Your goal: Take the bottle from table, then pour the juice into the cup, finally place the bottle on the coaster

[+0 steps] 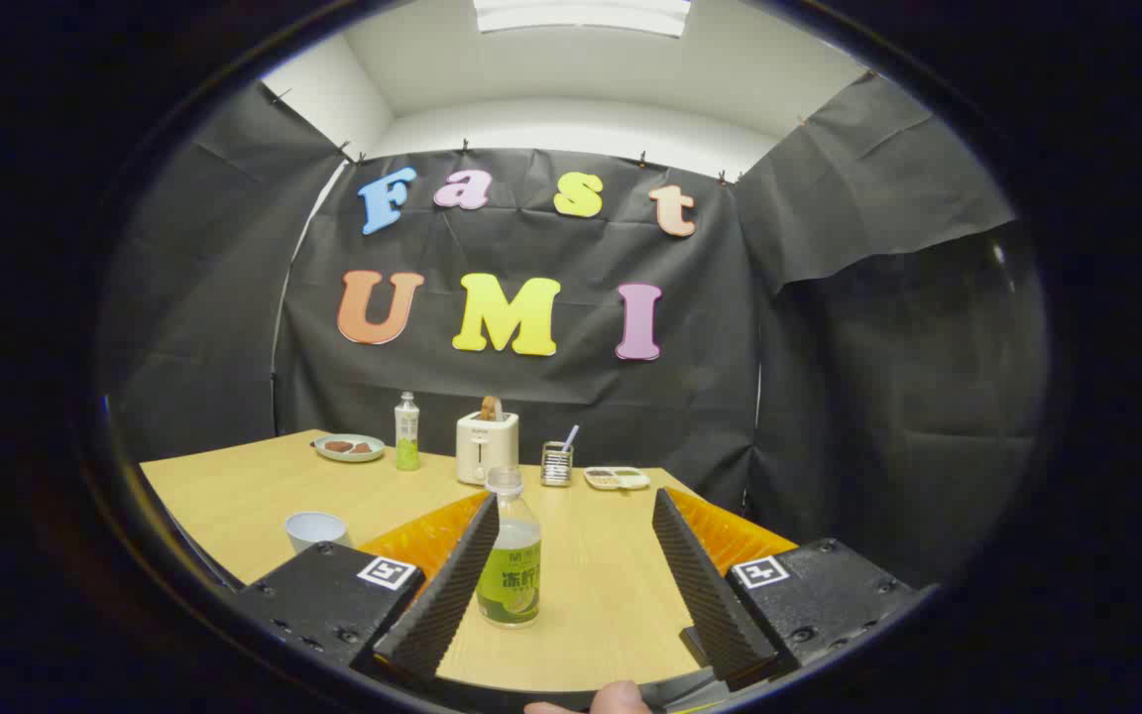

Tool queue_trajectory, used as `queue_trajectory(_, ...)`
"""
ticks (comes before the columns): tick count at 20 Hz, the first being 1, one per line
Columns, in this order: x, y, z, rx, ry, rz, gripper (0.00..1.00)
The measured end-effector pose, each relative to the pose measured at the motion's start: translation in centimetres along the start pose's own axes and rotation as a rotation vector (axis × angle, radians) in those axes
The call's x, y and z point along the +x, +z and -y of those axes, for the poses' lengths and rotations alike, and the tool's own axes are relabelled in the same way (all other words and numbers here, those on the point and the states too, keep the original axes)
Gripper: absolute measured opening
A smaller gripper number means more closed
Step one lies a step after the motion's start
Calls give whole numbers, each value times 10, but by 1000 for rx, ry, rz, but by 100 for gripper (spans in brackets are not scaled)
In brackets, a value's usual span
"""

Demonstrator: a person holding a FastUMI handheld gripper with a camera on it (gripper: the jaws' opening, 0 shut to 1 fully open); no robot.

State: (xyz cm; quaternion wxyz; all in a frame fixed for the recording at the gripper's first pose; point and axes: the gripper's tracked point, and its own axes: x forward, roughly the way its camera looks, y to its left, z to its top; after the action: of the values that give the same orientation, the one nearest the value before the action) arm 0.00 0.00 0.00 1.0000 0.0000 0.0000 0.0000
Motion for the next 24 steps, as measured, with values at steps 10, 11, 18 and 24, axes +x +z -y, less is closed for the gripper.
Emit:
queue_trajectory(10,0,6,-4,-17,-9,28,100)
queue_trajectory(11,0,6,-4,-17,-10,30,100)
queue_trajectory(18,0,0,-6,3,-9,16,100)
queue_trajectory(24,3,-4,-10,7,6,-1,100)
